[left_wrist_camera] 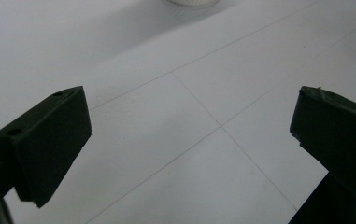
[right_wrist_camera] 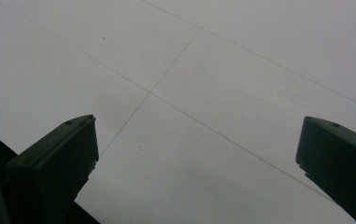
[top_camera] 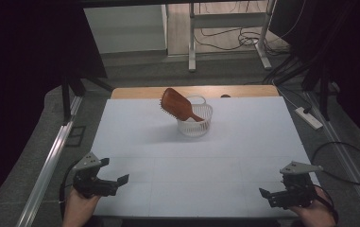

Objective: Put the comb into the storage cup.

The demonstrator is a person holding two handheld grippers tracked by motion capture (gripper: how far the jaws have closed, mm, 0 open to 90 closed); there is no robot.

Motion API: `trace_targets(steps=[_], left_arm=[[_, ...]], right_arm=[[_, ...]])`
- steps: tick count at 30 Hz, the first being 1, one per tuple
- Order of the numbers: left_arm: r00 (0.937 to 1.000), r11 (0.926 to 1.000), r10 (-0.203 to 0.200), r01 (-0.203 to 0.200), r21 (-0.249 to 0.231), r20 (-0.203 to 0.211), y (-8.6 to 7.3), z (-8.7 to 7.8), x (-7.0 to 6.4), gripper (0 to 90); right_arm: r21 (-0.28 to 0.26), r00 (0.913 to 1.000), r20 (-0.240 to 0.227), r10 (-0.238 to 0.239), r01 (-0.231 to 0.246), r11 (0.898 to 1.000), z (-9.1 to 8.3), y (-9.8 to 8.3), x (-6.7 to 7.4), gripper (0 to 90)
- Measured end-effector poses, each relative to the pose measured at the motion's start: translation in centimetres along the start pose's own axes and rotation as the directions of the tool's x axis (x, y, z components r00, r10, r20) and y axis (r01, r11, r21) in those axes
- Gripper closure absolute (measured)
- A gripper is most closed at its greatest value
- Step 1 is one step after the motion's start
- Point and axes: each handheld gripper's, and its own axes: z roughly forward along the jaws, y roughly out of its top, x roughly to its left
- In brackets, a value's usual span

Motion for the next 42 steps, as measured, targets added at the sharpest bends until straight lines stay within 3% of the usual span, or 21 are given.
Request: trace_targets(steps=[42], left_arm=[[0.9989, 0.9986, -0.047, 0.047, 0.023, -0.004, -2.9, -1.9, 0.0, 0.0]], right_arm=[[0.006, 1.0, 0.006, -0.002, 0.002, 1.0, 0.1, 0.1, 0.0, 0.0]])
